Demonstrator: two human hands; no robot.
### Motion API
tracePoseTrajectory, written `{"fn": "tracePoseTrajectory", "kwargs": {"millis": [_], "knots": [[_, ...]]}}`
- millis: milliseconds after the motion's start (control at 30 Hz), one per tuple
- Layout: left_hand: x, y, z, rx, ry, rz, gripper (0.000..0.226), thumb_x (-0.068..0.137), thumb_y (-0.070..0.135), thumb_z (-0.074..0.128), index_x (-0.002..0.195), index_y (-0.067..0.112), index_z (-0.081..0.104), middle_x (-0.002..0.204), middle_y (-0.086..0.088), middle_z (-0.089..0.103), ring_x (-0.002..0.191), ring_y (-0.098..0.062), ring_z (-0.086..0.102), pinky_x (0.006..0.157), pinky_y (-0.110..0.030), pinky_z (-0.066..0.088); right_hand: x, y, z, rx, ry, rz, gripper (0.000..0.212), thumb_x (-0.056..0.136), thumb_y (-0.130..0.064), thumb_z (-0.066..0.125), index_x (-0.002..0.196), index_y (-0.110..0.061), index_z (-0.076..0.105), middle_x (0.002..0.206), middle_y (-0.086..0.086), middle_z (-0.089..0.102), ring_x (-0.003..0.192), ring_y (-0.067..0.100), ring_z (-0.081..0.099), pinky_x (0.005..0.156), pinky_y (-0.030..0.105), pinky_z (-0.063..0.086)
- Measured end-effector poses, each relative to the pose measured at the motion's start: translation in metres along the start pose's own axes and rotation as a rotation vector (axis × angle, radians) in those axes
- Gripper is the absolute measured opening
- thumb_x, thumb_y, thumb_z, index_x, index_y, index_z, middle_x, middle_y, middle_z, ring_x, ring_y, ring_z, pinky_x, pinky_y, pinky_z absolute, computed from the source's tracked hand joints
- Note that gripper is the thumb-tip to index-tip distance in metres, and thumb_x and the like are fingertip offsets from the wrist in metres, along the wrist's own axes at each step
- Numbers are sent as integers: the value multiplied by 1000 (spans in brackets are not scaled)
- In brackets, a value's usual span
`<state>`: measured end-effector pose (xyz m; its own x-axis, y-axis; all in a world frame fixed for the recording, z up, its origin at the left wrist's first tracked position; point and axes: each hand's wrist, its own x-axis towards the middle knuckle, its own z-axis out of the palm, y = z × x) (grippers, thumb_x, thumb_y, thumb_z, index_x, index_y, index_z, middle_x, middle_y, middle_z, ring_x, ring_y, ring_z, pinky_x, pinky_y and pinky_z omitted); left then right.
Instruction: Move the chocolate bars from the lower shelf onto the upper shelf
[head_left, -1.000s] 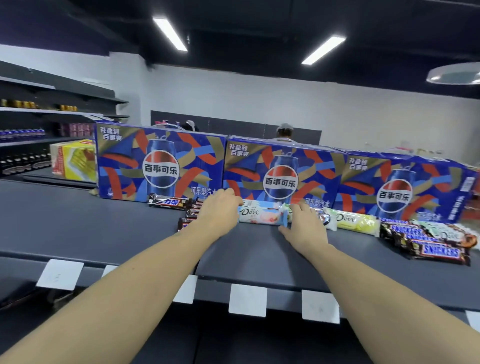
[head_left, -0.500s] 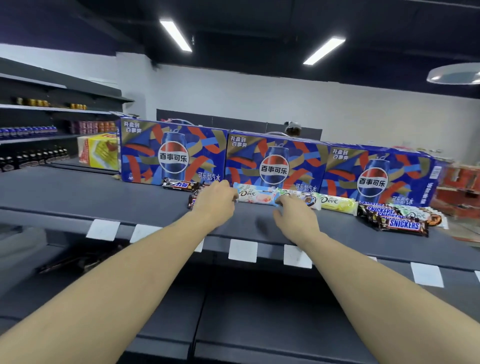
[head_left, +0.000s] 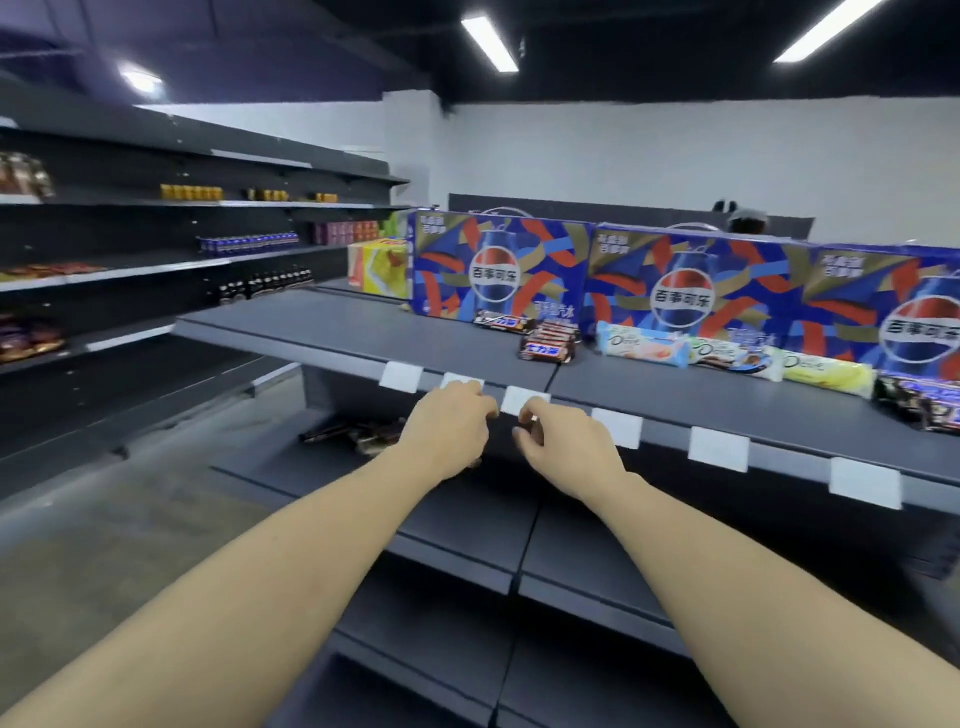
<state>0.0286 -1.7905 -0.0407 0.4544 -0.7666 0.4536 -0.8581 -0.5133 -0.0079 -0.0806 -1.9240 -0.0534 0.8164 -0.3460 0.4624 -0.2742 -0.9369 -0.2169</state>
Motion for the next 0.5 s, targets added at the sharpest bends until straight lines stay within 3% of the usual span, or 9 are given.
{"fn": "tracePoseTrajectory", "kwargs": {"millis": [267, 500], "knots": [[-61, -87, 41, -13, -116, -134, 34, 96, 19, 41, 124, 25, 59, 118, 0, 52, 112, -20, 48, 85, -35, 49, 4, -53, 98, 33, -204, 0, 37, 95, -33, 50, 131, -26, 50, 110, -6, 59, 96, 17, 59, 73, 31, 47], [-90, -176, 78, -47, -239, -170, 39, 97, 15, 42, 132, 24, 55, 127, -2, 50, 116, -22, 46, 92, -37, 47, 31, -107, 176, 33, -366, 61, 44, 97, -31, 51, 139, -24, 43, 123, -2, 52, 95, 22, 59, 75, 34, 50]]}}
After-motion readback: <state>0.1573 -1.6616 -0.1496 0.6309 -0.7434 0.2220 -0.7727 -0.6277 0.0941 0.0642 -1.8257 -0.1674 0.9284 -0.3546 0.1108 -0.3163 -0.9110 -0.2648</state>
